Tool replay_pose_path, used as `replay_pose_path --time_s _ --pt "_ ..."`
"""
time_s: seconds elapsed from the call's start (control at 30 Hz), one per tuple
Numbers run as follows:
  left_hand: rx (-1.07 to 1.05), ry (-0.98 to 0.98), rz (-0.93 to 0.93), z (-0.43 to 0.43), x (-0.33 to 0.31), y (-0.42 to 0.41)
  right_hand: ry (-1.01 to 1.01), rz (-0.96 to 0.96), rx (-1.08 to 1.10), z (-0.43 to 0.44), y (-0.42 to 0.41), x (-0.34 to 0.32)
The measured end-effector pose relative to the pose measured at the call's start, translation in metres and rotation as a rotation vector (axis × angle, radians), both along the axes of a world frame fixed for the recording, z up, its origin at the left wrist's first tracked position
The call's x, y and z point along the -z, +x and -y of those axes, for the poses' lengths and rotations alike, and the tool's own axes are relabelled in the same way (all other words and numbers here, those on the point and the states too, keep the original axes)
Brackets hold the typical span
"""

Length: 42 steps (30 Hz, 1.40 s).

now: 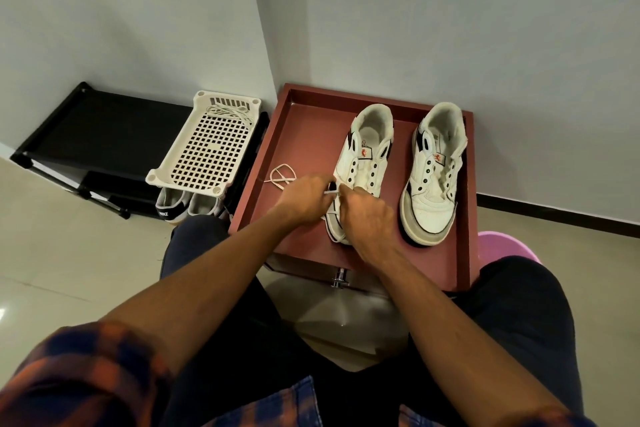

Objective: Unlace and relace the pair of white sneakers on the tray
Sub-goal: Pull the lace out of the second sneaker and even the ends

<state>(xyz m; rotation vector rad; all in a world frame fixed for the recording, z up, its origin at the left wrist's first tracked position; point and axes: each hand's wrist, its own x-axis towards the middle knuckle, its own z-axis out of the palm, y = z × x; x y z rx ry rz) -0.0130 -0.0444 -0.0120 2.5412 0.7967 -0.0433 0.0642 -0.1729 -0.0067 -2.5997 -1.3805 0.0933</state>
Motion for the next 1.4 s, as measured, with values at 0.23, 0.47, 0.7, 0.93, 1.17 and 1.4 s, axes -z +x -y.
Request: replay_pose_path --time_s 0.23,0.47,0.7,0.93,1.17,1.4 --pt "0.093 0.126 -0.022 -0.016 -0.010 -0.009 0.004 0.031 0.019 0.002 -0.004 0.003" --pt "0.017 0.290 -0.047 -0.076 -0.031 -0.042 0.025 -0.026 0.021 0.005 0.005 0.003" --pt "-0.159 0.309 0.006 -0.046 -0.014 -0.036 0.074 -0.101 0.062 0.002 0.005 0.001" --pt "0.033 -0.043 -0.074 -0.004 0.004 -0.003 0.061 -0.135 0.085 0.000 0.008 -0.002" --pt "0.071 0.118 -0.102 -0.012 -0.001 -0.007 0.055 -0.150 0.102 -0.001 0.008 -0.004" --pt "0.079 -0.026 -0.049 -0.007 0.005 -0.005 0.055 -0.189 0.133 -0.002 0.008 -0.006"
